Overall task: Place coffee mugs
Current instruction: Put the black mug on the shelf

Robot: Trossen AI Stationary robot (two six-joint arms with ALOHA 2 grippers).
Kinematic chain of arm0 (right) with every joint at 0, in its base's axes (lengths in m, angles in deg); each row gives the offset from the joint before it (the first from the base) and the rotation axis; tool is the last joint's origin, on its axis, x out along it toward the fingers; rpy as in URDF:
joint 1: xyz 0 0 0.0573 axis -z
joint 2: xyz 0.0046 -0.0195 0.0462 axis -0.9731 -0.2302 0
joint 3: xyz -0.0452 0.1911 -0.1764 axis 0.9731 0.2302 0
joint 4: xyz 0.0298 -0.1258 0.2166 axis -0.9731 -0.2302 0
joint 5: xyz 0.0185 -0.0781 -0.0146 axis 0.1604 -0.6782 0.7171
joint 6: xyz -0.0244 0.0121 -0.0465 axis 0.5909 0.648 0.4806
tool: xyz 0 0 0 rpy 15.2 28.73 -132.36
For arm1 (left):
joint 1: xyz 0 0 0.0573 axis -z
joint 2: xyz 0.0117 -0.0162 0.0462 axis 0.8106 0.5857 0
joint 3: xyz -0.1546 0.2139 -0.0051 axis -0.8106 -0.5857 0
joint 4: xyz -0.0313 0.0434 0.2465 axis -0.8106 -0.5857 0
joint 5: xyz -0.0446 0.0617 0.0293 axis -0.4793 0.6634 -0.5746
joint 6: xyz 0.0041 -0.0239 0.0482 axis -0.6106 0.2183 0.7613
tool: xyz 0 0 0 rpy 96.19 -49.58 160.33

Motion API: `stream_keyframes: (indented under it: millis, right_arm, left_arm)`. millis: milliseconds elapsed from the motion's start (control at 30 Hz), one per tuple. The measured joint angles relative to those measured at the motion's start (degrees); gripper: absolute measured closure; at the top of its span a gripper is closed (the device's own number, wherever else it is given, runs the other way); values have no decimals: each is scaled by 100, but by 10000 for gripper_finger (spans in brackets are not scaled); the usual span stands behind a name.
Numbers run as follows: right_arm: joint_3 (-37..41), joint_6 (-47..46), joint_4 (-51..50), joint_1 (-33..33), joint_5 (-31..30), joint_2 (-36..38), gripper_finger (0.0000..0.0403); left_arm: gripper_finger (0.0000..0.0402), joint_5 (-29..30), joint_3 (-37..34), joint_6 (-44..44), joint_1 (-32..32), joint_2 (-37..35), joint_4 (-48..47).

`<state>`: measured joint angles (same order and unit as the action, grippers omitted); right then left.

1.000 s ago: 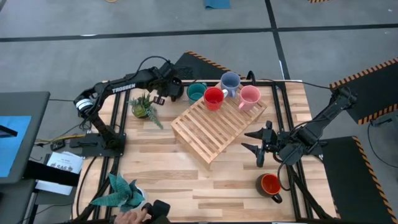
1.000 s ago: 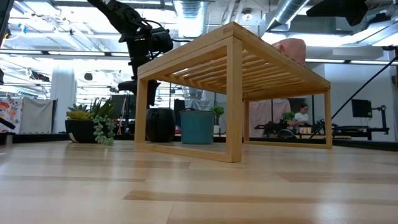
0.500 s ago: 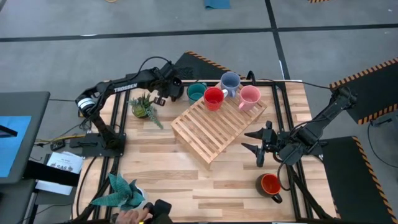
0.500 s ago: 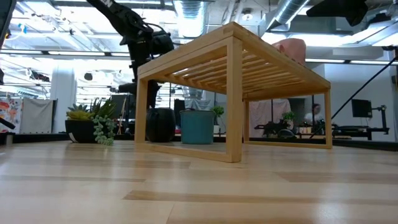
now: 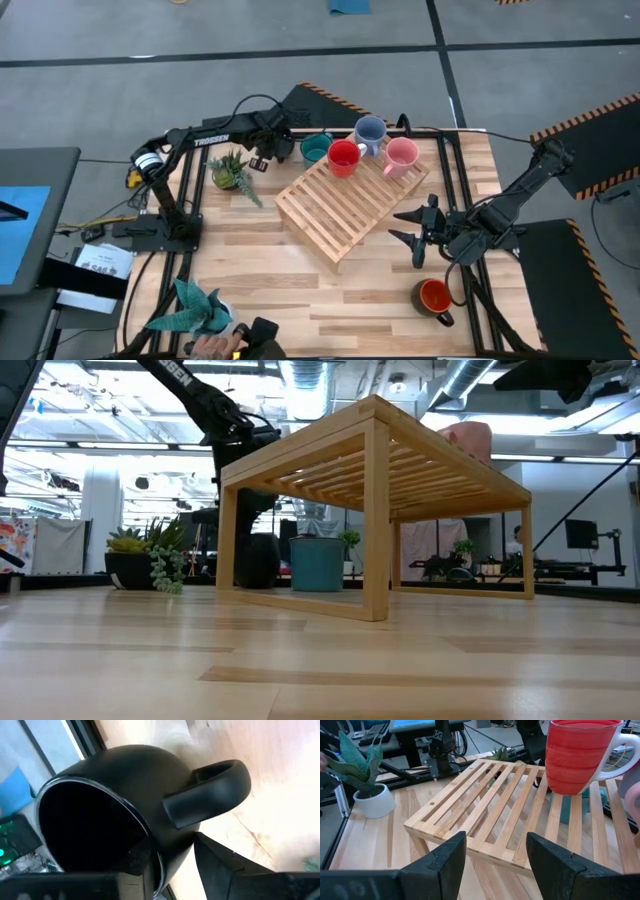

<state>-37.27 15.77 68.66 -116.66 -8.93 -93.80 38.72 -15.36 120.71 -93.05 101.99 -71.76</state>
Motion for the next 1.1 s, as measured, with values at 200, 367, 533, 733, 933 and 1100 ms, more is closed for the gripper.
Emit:
stream_keyframes:
  millis: [200, 367, 533, 733, 933, 1100]
  right_arm:
    - [0, 0, -2, 0, 0, -1, 168]
    - [0, -7, 3, 0, 0, 1, 168]
    - [0, -9, 3, 0, 0, 1, 168]
    - [-2, -9, 3, -2, 0, -1, 168]
    - [-7, -9, 4, -4, 0, 0, 168]
    - [-11, -9, 12, -4, 2, 1, 168]
  left_arm:
    - [388, 87, 105, -242, 109, 24, -113]
    - [396, 376, 506, -509, 261, 14, -616]
    - [398, 607, 1275, -990, 544, 13, -1599]
    - [399, 1278, 2581, -1956, 1061, 13, -3591]
    - [400, 1130, 4048, -3409, 2049, 0, -5542]
    - [400, -226, 4711, -4647, 3237, -226, -5449]
